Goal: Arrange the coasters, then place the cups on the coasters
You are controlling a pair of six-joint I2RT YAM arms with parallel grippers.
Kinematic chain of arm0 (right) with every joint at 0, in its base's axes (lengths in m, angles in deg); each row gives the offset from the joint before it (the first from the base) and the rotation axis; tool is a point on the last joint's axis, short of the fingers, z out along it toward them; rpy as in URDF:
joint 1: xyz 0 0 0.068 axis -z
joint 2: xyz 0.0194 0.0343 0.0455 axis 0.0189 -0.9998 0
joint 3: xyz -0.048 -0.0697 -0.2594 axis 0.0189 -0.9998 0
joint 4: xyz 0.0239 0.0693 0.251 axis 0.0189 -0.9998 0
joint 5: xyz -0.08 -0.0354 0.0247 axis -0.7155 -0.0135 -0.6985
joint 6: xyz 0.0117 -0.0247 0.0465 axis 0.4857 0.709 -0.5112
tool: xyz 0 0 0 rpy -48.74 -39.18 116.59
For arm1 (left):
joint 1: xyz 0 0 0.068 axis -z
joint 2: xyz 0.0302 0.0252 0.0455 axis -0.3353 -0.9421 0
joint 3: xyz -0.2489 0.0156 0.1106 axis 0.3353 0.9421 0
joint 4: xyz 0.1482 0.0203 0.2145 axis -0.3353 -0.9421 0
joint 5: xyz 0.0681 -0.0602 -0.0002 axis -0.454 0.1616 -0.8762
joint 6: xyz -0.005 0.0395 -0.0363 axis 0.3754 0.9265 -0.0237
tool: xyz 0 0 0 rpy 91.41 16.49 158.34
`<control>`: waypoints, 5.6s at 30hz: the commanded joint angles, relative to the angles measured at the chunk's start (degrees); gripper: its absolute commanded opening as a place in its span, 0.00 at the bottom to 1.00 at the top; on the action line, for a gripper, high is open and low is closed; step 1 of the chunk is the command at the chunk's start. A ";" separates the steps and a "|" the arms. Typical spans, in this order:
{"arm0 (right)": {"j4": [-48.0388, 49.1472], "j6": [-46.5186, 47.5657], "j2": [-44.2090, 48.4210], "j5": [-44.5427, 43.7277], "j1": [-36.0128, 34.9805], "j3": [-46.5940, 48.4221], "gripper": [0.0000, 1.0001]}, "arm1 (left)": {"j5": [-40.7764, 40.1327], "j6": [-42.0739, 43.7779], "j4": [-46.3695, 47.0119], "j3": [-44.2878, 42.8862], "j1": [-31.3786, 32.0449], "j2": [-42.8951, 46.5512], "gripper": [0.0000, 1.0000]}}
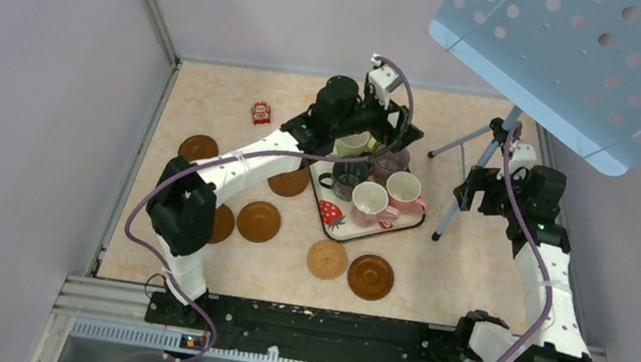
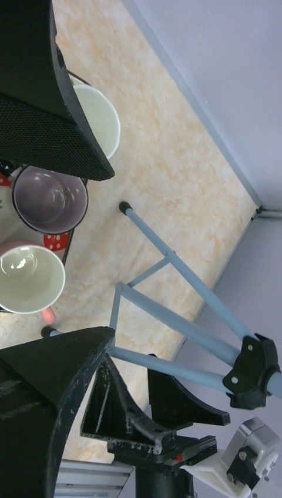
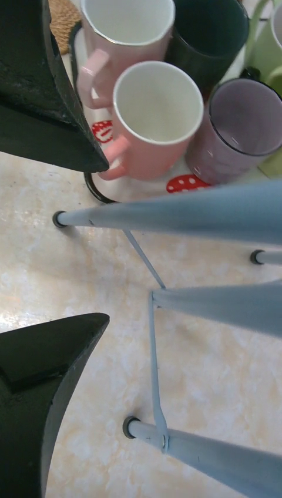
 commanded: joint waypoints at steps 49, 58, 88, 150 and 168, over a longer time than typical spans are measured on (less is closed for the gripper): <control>23.39 -16.00 -32.55 -18.55 0.01 14.92 0.87 | -2.05 0.66 -5.24 2.11 -7.93 4.56 0.99; 25.38 -18.85 -37.58 -20.24 0.01 17.19 0.87 | -2.53 1.57 -6.18 1.89 -8.92 4.52 0.99; 27.43 -23.98 -53.51 -19.52 0.01 30.98 0.87 | -3.91 6.73 -8.67 0.49 -11.94 4.06 0.99; 19.55 -16.69 -37.88 -8.42 1.92 26.52 0.89 | -3.63 8.84 -13.42 8.80 -16.13 14.03 0.99; -27.18 7.28 -28.37 3.61 2.51 35.28 0.89 | 4.08 14.31 -47.47 -1.13 -35.45 14.07 0.99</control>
